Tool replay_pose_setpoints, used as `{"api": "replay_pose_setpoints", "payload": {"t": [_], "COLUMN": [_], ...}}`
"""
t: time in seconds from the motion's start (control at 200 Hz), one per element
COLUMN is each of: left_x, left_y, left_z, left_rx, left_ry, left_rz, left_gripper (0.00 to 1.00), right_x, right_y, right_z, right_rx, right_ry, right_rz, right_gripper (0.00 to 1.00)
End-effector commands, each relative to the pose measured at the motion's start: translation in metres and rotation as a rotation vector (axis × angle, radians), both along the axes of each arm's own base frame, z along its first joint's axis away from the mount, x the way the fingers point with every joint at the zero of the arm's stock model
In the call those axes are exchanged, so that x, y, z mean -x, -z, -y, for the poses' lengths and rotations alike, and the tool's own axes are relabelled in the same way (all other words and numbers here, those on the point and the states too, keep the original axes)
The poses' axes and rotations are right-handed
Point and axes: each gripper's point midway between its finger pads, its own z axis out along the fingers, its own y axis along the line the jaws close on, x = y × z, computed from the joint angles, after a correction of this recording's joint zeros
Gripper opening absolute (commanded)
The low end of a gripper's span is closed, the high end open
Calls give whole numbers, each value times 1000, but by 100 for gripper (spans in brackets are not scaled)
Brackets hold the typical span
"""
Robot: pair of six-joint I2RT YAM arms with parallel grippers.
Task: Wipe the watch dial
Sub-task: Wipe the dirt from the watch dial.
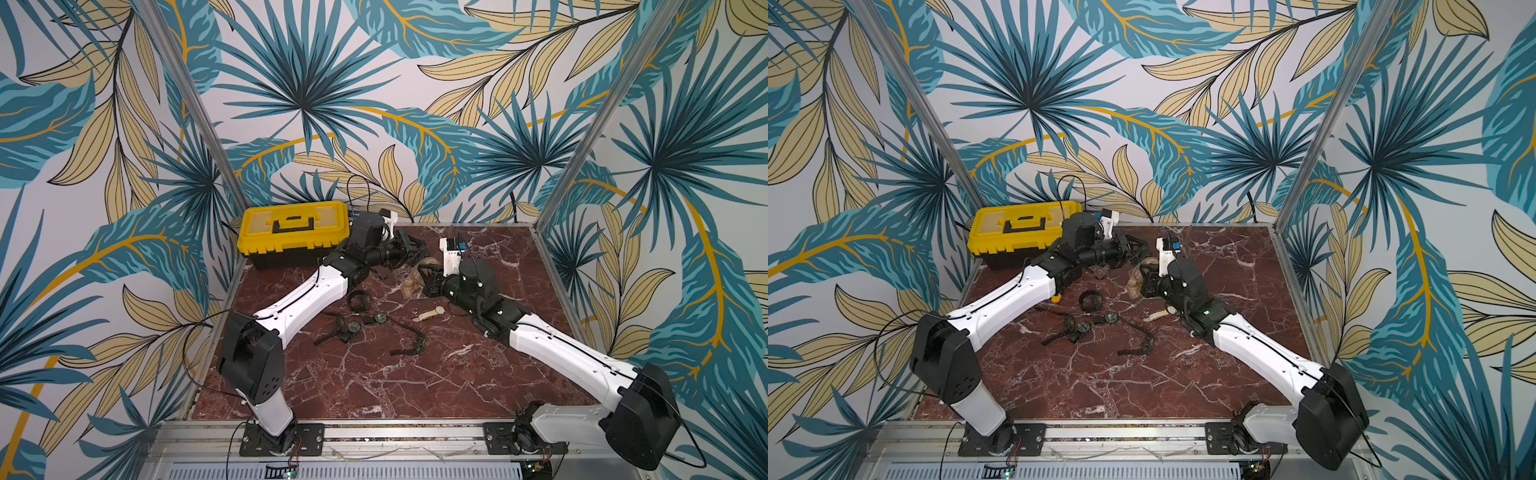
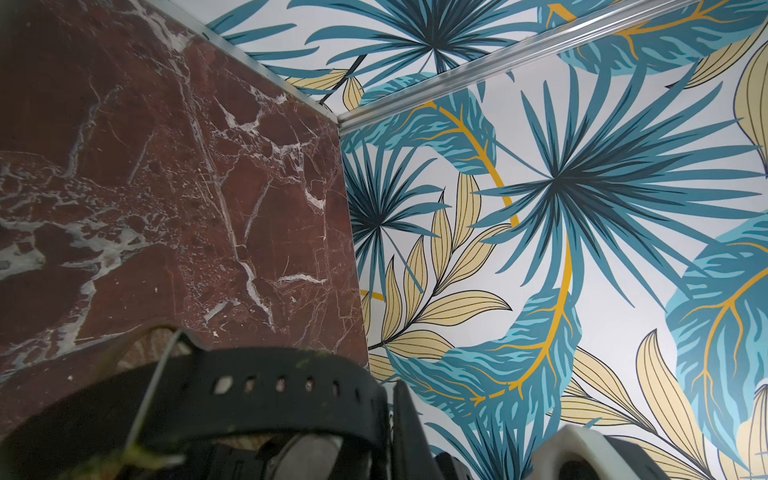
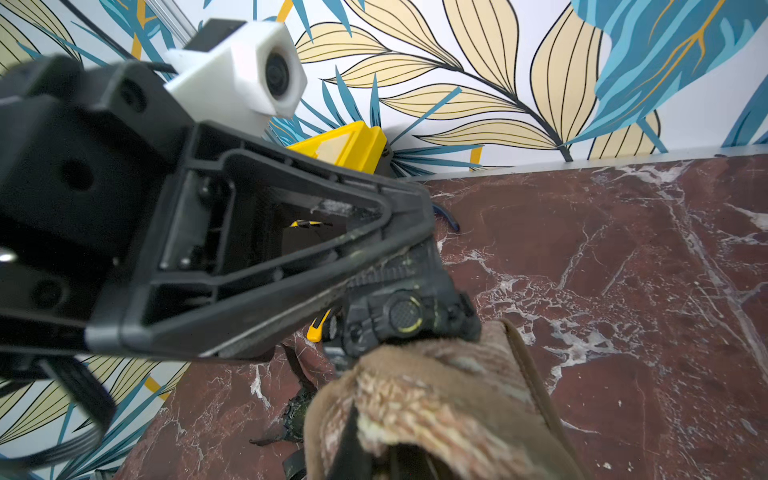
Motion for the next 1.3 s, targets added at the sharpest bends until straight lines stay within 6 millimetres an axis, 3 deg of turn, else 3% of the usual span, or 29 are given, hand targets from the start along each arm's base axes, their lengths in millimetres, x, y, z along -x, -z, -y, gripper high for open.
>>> {"api": "replay_pose_setpoints", "payload": {"t": [0.0, 0.21, 0.446, 0.601, 0.741, 0.901, 0.991, 1.142, 1.292], "left_x": [24, 31, 28, 22, 20, 22, 26, 34, 36], "left_y": [-3, -22, -48, -44, -39, -21, -12, -14, -29], "left_z": [14, 13, 16, 20, 22, 21, 20, 22, 23], "left_rx": [24, 48, 84, 86, 80, 58, 47, 47, 65], "left_ry": [94, 109, 119, 118, 119, 119, 122, 144, 151], "left_rz": [-18, 11, 46, 31, 22, -6, -21, -14, 14], "left_gripper": [0, 0, 0, 0, 0, 0, 0, 0, 0], "right_x": [-6, -29, -8, 8, 18, 13, 5, -21, -26], "right_y": [-50, -9, 27, 23, 1, -44, -57, -41, -9], "right_z": [9, 27, -5, -22, -33, -22, -7, 37, 44], "right_rx": [-70, 77, 49, 45, 3, -85, -83, -10, 38], "right_ry": [65, 193, -4, -124, -197, -128, -30, 196, 223], "right_rz": [156, -2, -85, -68, -7, 123, 154, 79, 7], "right_gripper": [0, 0, 0, 0, 0, 0, 0, 0, 0]}}
